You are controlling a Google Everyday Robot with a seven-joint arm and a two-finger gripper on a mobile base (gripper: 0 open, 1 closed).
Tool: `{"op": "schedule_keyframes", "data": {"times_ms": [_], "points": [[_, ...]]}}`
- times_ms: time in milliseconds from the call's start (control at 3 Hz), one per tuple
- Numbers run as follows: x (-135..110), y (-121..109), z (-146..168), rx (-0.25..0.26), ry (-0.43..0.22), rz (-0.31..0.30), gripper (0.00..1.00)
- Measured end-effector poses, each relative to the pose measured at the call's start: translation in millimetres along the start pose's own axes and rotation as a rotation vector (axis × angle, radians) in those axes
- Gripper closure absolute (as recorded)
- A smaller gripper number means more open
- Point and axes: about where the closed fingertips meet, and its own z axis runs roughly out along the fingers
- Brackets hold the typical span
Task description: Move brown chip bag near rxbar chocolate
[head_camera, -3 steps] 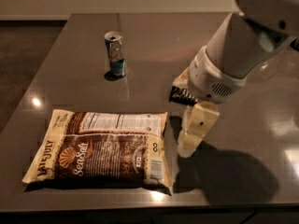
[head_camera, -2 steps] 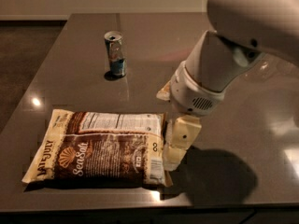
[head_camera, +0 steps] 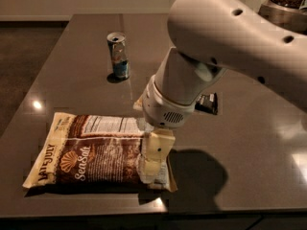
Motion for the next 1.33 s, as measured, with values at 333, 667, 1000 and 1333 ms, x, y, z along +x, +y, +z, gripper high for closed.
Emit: {"op": "schedule_keyframes", "data": {"times_ms": [333, 667, 1000, 1333], "points": [[0, -5, 5, 0.004, 0.017, -0.013, 0.25], [12, -12, -18, 0.046, 0.07, -0.008, 0.56], [26, -19, -43, 0.09, 0.109, 0.004, 0.78], [48, -35, -79, 0.161, 0.149, 0.038, 0.99]]}}
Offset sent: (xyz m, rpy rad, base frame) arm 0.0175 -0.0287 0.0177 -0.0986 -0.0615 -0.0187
